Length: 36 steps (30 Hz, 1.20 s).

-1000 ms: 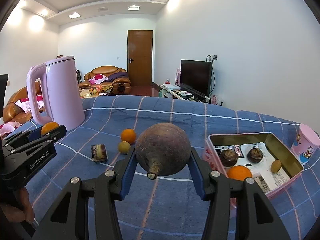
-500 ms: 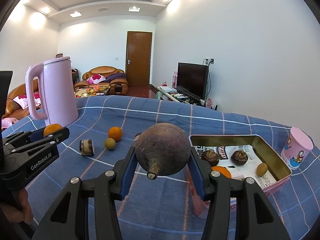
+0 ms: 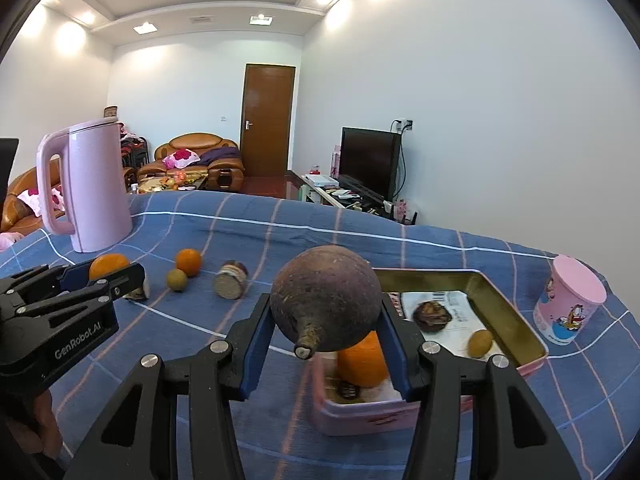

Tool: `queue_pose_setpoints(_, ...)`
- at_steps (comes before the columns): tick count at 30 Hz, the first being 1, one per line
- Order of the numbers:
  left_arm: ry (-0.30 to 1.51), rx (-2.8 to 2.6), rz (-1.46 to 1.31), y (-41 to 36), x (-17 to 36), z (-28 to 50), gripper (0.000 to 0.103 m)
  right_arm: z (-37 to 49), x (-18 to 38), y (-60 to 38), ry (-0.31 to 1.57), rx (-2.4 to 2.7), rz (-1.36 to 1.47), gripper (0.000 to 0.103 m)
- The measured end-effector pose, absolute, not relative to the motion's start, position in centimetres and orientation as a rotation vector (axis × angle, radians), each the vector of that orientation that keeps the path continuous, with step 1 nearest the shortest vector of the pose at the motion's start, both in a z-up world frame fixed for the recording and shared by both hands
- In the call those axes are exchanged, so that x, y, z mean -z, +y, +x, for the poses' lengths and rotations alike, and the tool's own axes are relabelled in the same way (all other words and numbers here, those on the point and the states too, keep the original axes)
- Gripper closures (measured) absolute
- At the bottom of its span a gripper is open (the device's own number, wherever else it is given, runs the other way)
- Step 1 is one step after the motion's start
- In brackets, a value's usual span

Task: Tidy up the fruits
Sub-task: 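Carry the root and orange over the pink tin and open both tools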

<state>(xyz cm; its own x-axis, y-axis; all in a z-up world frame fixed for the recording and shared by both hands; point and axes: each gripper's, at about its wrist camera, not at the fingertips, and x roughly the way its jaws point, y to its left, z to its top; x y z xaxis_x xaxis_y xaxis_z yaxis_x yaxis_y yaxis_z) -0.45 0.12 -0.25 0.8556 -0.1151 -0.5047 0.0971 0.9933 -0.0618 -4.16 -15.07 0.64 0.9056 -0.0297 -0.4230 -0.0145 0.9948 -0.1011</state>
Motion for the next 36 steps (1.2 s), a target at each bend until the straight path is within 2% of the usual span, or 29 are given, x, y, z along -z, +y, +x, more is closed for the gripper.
queue_pose_setpoints(21,0.535,0.292,0.022,-11.1,0.0,0.0,0.066,-3.3,-0.7,-26.1,0.464,0.148,-0.054,0.05)
queue_pose_setpoints(36,0.598,0.33,0.012,-16.3,0.4,2.2,0.066,-0.3,-0.3,-29.4,0.53,0.251,-0.065,0.05)
